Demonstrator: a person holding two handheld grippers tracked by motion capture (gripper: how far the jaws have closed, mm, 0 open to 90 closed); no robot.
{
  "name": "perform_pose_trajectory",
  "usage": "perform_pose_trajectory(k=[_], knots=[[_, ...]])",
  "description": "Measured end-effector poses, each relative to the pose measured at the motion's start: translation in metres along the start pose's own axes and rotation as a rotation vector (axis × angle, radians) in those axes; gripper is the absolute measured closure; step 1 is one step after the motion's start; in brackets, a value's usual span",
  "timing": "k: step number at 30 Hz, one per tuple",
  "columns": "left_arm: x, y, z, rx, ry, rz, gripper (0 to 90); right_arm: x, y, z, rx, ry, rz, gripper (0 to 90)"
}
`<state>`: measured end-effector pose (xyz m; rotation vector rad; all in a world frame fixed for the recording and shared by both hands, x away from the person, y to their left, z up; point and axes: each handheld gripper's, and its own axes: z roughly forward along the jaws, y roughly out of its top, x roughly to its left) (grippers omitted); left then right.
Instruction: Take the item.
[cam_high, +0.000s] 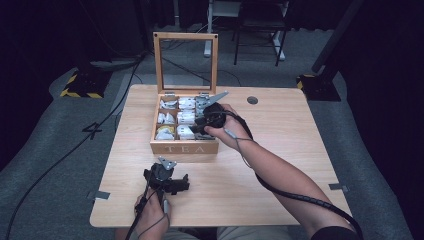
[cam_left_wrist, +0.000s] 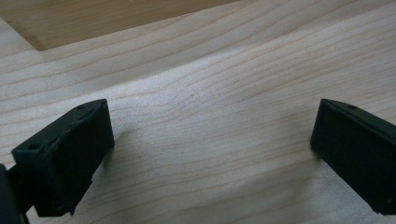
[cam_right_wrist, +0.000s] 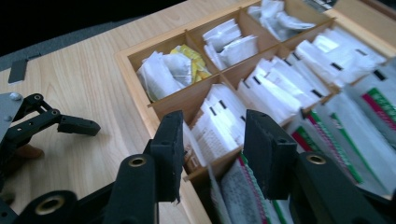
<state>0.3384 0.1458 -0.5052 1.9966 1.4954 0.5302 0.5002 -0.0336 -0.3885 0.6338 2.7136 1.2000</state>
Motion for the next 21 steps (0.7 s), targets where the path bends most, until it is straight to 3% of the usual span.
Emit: perform_pose_trajectory(k=[16,21], knots=[[0.000,0.000,0.000,-0.001,0.004,0.002,0.0,0.009,0.002,0.038,0.112,-0.018,-0.028,66.8],[0.000,0.000,0.000,-0.001,0.002,0.003,0.0,0.008,-0.001,0.046,0.149,-0.037,-0.007,73.0]])
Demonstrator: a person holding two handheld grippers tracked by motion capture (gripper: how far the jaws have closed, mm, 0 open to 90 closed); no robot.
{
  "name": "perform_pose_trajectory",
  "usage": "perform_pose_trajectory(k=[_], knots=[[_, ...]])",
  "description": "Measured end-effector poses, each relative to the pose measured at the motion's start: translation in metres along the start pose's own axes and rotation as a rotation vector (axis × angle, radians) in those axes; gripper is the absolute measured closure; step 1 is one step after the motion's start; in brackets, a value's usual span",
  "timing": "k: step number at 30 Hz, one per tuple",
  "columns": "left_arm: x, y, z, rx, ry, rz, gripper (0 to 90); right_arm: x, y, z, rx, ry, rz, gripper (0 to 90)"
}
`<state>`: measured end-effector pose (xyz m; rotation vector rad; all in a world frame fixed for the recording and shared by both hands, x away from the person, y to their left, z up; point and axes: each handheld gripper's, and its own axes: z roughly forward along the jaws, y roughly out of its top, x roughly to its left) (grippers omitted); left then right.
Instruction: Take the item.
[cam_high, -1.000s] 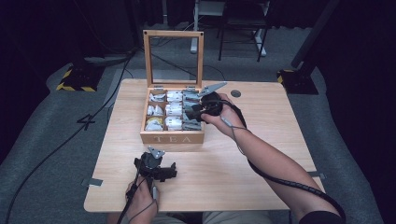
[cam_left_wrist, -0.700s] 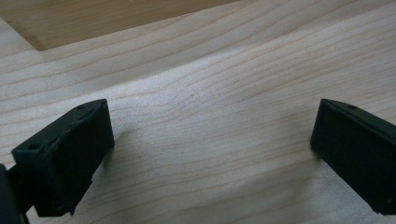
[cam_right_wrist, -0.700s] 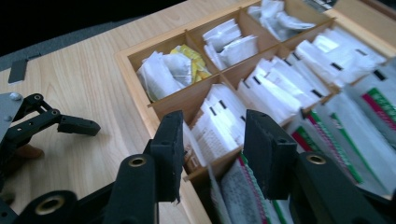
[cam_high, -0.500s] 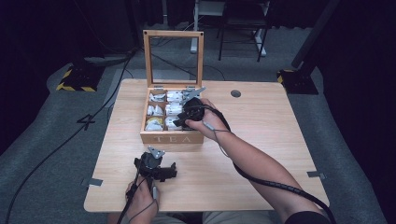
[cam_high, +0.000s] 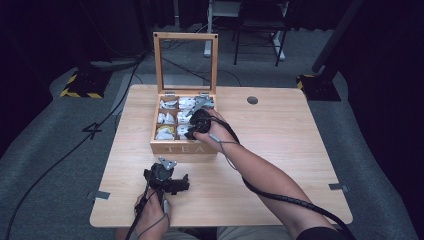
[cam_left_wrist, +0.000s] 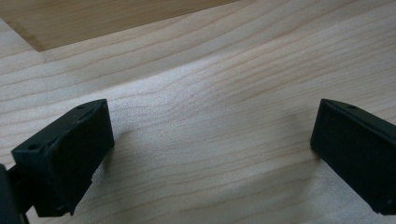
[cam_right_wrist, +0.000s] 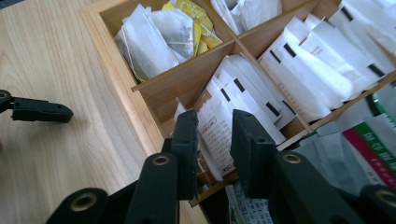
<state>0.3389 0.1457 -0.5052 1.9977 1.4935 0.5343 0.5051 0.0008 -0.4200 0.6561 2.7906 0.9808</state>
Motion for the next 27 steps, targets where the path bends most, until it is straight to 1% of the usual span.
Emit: perform_pose_trajectory(k=[3,6,8,9,11,13,14,17,19,23,27], knots=[[0.000,0.000,0.000,0.001,-0.002,0.002,0.0,0.001,0.000,0.005,0.017,0.007,0.007,75.0],[0.000,0.000,0.000,0.001,-0.001,0.001,0.0,0.004,0.000,0.008,0.027,-0.010,0.020,75.7],[0.000,0.000,0.000,0.001,-0.003,0.002,0.0,0.005,0.001,0.010,0.036,-0.021,0.020,76.4],[0.000,0.000,0.000,0.001,-0.003,0.003,0.0,0.005,0.002,0.011,0.045,-0.024,0.022,77.8],[0.000,0.000,0.000,0.002,-0.003,0.004,0.0,0.006,0.003,0.011,0.062,-0.015,0.031,83.9],[0.000,0.000,0.000,0.000,-0.001,0.006,0.0,0.007,0.004,0.011,0.076,-0.018,0.019,90.0],[0.000,0.000,0.000,0.000,-0.001,0.006,0.0,0.008,0.004,0.011,0.077,-0.019,0.013,90.0],[0.000,0.000,0.000,0.000,-0.001,0.006,0.0,0.009,0.005,0.011,0.080,-0.015,0.000,90.0],[0.000,0.000,0.000,0.000,-0.001,0.006,0.0,0.011,0.006,0.010,0.069,-0.015,-0.014,90.0],[0.000,0.000,0.000,0.000,-0.001,0.006,0.0,0.013,0.010,0.006,0.055,-0.029,-0.041,90.0],[0.000,0.000,0.000,0.000,-0.001,0.006,0.0,0.011,0.013,-0.002,0.025,-0.028,-0.041,90.0]])
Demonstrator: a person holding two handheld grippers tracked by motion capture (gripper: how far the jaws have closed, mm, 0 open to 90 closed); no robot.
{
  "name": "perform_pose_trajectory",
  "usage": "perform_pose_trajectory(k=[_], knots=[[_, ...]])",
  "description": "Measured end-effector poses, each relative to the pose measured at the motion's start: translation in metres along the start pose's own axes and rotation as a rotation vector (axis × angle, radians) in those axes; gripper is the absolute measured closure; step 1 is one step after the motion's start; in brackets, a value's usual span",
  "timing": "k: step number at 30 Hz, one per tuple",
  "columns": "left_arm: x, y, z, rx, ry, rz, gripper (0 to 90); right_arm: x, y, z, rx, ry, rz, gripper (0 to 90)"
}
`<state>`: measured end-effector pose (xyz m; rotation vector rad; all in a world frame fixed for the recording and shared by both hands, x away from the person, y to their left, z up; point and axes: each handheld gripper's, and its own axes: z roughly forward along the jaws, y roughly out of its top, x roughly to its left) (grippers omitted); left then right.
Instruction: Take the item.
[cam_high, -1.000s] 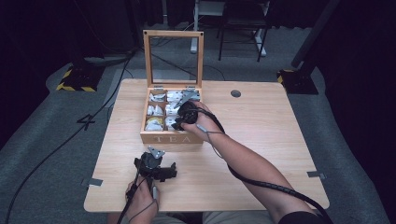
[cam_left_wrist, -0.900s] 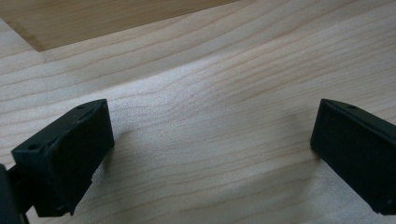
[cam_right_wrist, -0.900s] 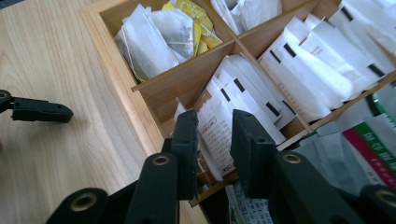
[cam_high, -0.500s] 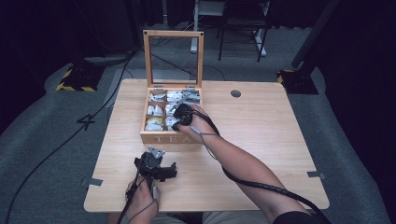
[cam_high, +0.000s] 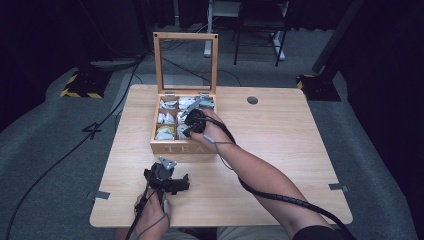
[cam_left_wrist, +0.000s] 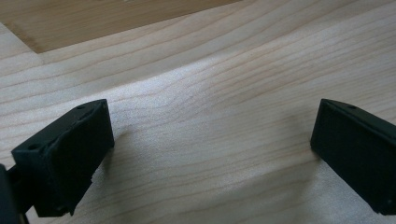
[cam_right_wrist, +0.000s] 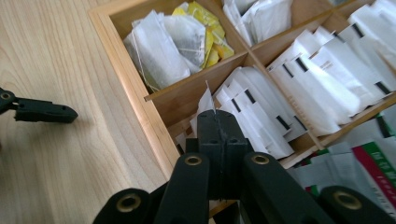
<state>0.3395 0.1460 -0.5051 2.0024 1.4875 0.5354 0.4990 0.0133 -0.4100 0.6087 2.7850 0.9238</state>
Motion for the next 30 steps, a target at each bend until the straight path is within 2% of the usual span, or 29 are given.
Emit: perform_pose_trajectory(k=[10,16,30], knots=[[0.000,0.000,0.000,0.000,0.001,0.000,0.0,-0.004,0.004,-0.023,-0.101,0.003,0.009,90.0],[0.000,0.000,0.000,0.002,0.000,0.002,0.0,-0.003,0.005,-0.038,-0.158,0.024,0.012,90.0],[0.000,0.000,0.000,0.003,-0.002,0.000,0.0,-0.009,-0.007,-0.071,-0.268,0.064,0.039,90.0]])
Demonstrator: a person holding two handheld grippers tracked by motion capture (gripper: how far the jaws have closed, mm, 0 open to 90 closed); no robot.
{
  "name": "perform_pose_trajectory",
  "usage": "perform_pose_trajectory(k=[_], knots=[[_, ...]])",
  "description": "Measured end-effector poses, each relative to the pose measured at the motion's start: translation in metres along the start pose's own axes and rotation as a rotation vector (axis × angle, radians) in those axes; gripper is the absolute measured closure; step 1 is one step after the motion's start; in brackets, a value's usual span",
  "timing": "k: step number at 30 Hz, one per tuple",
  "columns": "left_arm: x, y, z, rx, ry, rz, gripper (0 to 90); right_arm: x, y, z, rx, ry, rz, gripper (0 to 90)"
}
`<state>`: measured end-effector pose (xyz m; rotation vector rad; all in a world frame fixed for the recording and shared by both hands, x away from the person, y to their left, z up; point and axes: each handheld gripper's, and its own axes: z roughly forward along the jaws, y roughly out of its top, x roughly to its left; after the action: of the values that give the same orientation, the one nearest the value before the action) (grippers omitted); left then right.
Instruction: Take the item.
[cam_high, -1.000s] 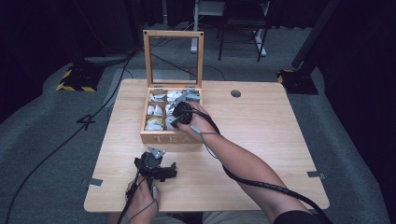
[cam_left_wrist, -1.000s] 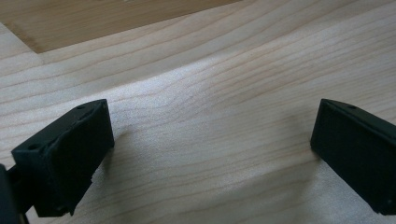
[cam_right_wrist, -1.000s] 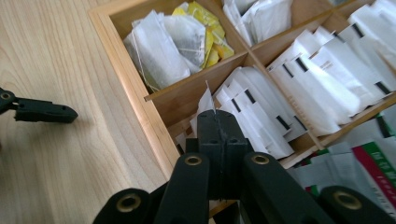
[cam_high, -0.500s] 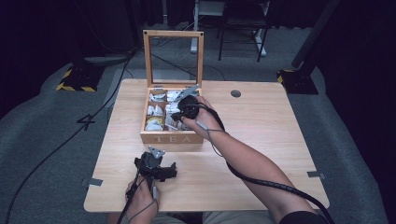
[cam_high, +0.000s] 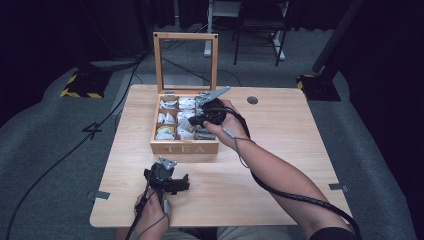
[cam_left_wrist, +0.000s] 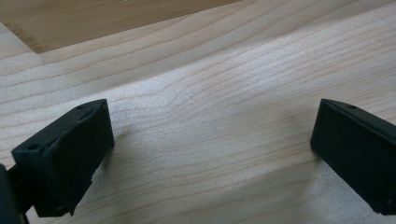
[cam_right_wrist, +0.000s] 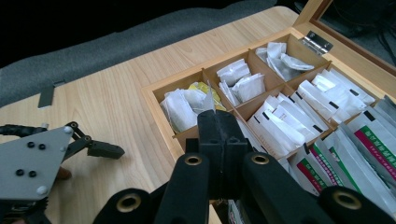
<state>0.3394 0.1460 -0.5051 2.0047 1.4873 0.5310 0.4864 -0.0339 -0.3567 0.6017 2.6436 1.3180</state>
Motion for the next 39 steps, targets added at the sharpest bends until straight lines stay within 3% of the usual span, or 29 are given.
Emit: perform_pose_trajectory(k=[14,24,33,39], knots=[[0.000,0.000,0.000,0.000,-0.001,0.003,0.0,-0.011,-0.018,-0.045,-0.091,0.000,0.029,90.0],[0.000,0.000,0.000,-0.002,-0.004,0.000,0.0,-0.026,-0.039,-0.095,-0.136,-0.051,0.052,90.0],[0.000,0.000,0.000,-0.001,-0.005,-0.001,0.0,-0.039,-0.048,-0.135,-0.117,-0.117,0.024,90.0],[0.000,0.000,0.000,-0.001,-0.004,0.003,0.0,-0.049,-0.058,-0.156,-0.126,-0.144,0.049,90.0]])
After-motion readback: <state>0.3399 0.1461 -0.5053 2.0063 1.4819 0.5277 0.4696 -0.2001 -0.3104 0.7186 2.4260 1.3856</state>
